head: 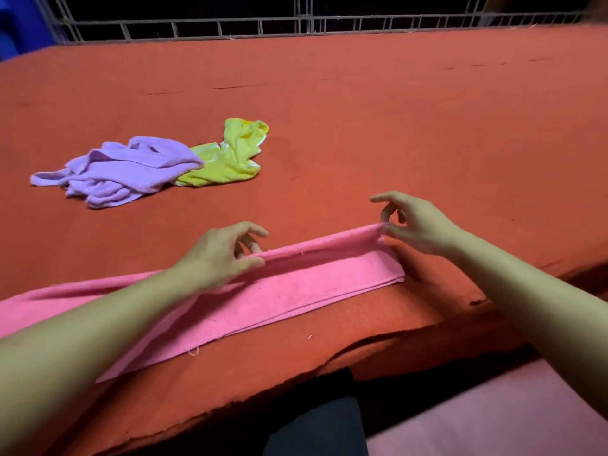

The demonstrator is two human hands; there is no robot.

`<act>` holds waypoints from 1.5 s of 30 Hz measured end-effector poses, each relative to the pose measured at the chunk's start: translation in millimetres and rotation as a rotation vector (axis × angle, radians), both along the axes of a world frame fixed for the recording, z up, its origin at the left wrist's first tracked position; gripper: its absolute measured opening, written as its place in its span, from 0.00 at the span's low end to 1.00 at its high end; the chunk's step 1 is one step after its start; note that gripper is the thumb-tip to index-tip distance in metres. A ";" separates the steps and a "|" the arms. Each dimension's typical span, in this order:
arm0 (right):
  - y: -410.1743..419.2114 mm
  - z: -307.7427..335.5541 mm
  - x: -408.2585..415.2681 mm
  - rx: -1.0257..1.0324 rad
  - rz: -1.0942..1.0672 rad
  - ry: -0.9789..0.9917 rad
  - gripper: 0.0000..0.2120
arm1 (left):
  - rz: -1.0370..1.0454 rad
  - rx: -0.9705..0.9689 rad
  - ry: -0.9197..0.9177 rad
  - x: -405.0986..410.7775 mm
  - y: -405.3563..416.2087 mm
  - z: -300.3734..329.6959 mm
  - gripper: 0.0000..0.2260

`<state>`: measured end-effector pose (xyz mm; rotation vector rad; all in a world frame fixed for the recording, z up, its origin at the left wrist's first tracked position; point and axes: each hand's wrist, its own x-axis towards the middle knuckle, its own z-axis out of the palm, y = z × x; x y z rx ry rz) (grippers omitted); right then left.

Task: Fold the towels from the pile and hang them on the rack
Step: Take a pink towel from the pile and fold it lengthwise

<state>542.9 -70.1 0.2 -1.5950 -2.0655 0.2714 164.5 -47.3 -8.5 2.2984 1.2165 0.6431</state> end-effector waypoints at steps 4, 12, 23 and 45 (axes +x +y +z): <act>-34.3 -20.8 6.7 0.070 0.003 -0.060 0.25 | -0.016 0.103 0.038 2.9 -32.6 -4.1 0.18; -74.7 -36.9 7.7 0.061 0.039 -0.113 0.19 | -0.073 0.071 0.139 7.5 -69.2 -22.8 0.13; -79.7 -33.6 -3.1 0.012 -0.045 -0.144 0.18 | -0.107 0.135 0.238 3.0 -79.6 -21.6 0.13; -28.3 -9.9 -416.0 0.047 0.462 -0.003 0.20 | 0.622 0.152 0.198 -350.1 -122.6 -0.3 0.14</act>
